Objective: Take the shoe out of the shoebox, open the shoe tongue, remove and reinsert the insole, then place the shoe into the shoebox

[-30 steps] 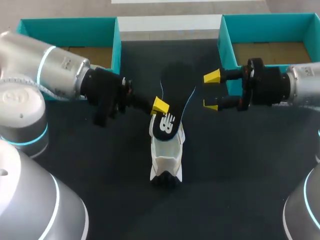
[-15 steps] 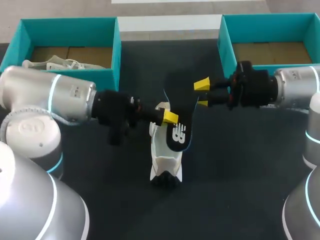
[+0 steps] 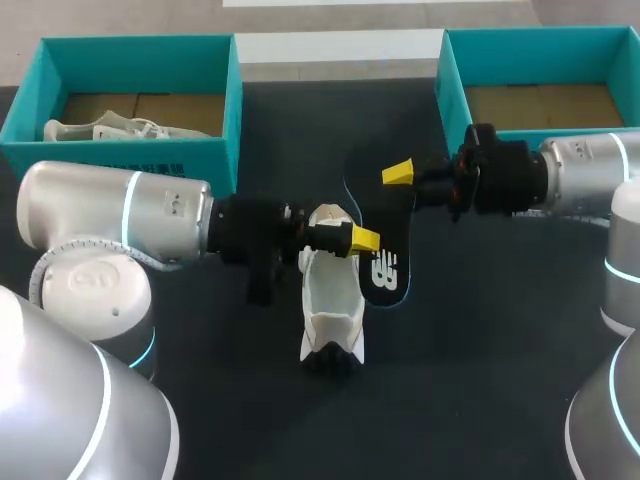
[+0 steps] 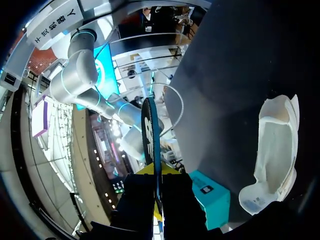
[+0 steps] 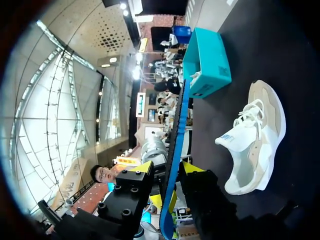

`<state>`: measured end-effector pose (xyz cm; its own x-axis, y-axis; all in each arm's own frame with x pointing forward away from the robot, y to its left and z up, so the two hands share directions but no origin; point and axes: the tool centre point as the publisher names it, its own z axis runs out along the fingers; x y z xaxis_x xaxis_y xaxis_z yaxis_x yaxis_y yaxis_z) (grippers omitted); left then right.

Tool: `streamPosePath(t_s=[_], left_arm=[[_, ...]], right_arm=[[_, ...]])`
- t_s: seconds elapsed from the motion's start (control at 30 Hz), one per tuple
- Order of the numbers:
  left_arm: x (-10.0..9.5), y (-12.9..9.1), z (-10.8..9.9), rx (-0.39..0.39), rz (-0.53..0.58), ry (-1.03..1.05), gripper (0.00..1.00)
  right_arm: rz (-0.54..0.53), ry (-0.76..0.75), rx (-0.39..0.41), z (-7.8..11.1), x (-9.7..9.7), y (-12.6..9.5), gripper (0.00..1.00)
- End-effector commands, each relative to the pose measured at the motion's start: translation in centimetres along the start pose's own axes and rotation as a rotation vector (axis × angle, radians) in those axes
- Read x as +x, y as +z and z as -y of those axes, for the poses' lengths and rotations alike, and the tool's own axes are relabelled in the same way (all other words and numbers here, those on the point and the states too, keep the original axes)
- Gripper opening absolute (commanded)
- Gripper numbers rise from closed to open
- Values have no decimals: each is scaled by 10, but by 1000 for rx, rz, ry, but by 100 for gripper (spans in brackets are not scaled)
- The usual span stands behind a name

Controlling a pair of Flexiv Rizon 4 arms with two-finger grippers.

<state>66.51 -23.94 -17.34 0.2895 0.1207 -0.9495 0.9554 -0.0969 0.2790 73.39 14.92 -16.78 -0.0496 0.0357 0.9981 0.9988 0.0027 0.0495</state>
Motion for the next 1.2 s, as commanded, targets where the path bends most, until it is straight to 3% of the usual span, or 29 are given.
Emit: streamPosePath(t_s=[0.03, 0.3, 0.43, 0.73, 0.77, 0.8, 1.07, 1.2], left_arm=[[0, -2, 2, -7, -5, 0, 0], [-1, -2, 9, 8, -10, -1, 0], [-1, -1, 9, 3, -8, -1, 0], [-1, 0, 6, 25, -4, -23, 0], [0, 0, 6, 33, -11, -34, 44], [1, -2, 5, 33, -13, -35, 100], [15, -32, 4, -8, -65, -84, 100], [14, -46, 1, -28, -107, -117, 100]], right_arm=[[-2, 6, 18, 0, -1, -1, 31], [0, 29, 53, -2, -4, -5, 17], [-5, 32, 72, -3, -5, -5, 0], [-8, 37, 76, -2, -8, -3, 0], [-7, 37, 74, -2, -8, -4, 0], [-6, 37, 73, -2, -8, -4, 0], [-3, 43, 65, -3, -14, -6, 0], [-8, 54, 75, -5, -18, -5, 0]])
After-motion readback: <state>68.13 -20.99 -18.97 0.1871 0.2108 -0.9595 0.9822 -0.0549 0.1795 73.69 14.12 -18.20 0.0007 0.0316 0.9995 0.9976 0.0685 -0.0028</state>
